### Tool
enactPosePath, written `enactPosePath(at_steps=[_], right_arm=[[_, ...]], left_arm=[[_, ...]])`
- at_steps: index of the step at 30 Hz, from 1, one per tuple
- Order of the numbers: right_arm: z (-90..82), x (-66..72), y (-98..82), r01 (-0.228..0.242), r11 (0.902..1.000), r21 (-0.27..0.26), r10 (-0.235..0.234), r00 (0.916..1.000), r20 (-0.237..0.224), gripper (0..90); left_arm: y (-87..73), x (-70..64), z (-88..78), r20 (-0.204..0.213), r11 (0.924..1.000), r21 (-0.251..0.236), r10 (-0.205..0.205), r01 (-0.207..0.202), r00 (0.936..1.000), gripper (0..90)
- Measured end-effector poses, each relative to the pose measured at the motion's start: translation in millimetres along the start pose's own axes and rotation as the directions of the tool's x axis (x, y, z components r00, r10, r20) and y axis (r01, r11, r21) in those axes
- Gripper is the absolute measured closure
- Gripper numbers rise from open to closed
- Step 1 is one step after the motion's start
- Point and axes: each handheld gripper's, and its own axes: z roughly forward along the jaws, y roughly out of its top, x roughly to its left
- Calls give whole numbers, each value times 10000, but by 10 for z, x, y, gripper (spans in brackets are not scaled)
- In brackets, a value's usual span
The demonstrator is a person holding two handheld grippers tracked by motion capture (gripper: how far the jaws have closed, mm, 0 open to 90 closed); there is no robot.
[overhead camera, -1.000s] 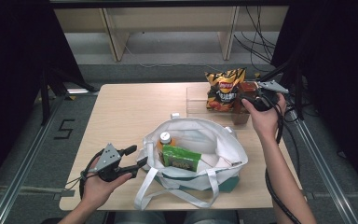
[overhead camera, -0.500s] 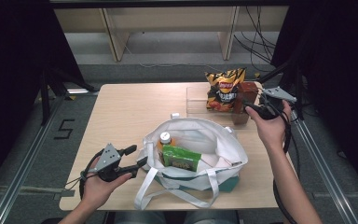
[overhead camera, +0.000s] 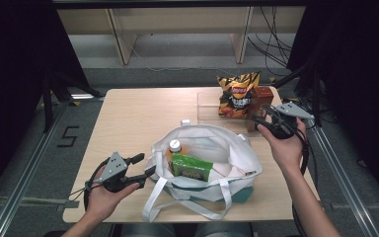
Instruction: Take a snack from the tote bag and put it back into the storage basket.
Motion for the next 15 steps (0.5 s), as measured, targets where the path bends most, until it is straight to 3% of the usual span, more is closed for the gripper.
enactPosePath(at_steps=[3,9,12,14,15], right_arm=[[-63,105,-42,-65,10000,73,69,9988,-493,459],[-165,295,-110,293,9992,255,-252,9888,-1469,501],[-191,393,-136,341,9988,357,-272,9837,-1779,501],[-185,414,-143,631,9974,343,-551,9787,-1978,500],[-189,452,-150,461,9982,380,-376,9790,-2005,500]], left_arm=[[0,0,-1,23,10000,0,-9,9,10000,385],[-6,14,-1,16,10000,-25,-94,94,10000,386],[-7,15,-1,48,9999,-70,-144,144,9999,386],[-6,20,3,51,9999,-105,-132,132,9999,387],[-5,22,4,55,9998,-113,-131,132,9999,387]])
